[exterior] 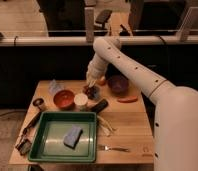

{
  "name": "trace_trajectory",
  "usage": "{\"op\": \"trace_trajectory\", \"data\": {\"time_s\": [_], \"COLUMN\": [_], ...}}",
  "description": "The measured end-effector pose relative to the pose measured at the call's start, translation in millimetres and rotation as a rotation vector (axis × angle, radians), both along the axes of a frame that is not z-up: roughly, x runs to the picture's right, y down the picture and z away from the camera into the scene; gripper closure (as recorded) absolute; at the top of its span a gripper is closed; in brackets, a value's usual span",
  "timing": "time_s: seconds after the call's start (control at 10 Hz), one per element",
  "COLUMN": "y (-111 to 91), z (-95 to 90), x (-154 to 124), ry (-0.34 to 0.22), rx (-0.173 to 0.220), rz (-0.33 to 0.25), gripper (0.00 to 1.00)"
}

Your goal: Place grapes in paper cup

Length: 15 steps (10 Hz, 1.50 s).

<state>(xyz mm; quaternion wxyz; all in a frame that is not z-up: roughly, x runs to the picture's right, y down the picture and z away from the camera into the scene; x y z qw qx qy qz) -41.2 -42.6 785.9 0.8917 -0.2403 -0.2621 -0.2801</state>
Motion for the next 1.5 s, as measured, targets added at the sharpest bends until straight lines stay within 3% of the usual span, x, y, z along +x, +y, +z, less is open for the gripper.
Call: {"op": "trace_trajectory", "data": {"time_s": [0.5,1.3,1.5], "y": [-19,-19,-17], "z": [-13.2,-39.6,-45.6], "x": [-10,-51,-56], "ry": [0.001,-0.130,-0.144], "rx": [0.039,0.049,0.056], "rz": [-0.068,-0.278,-0.305], "gripper": [0.95,0.95,0.95]}}
